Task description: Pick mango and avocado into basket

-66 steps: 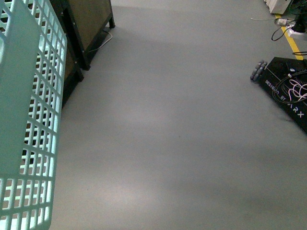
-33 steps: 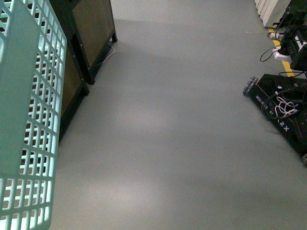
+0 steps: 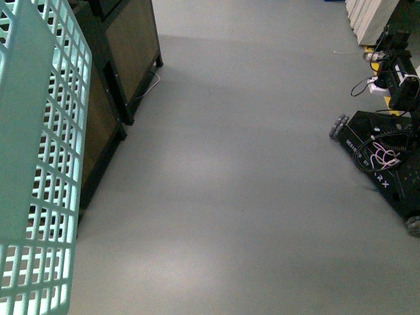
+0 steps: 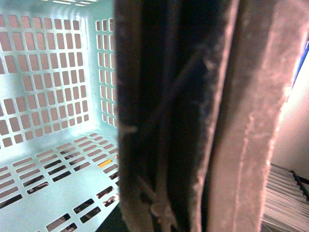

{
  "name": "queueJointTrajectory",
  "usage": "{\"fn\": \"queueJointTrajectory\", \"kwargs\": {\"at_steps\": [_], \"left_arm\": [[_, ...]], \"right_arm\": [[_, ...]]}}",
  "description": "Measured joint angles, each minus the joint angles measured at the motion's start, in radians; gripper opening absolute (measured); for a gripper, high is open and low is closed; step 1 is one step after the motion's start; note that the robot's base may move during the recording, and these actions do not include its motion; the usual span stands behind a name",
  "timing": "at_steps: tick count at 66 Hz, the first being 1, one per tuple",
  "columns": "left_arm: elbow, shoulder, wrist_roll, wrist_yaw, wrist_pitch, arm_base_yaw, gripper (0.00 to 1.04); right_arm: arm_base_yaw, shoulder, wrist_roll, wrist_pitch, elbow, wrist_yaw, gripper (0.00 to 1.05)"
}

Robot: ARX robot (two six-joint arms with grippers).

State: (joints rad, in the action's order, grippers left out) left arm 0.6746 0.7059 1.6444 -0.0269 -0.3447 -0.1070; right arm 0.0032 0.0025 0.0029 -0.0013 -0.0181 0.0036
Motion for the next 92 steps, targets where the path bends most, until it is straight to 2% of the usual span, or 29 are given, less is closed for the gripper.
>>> {"fn": "queueJointTrajectory", "kwargs": {"at_steps": [92], "left_arm": [[0.0, 0.001, 0.0, 0.001, 0.0, 0.001, 0.15]], "right_arm": [[0.0, -0.001, 0.0, 0.0, 0.0, -0.002, 0.96]]}}
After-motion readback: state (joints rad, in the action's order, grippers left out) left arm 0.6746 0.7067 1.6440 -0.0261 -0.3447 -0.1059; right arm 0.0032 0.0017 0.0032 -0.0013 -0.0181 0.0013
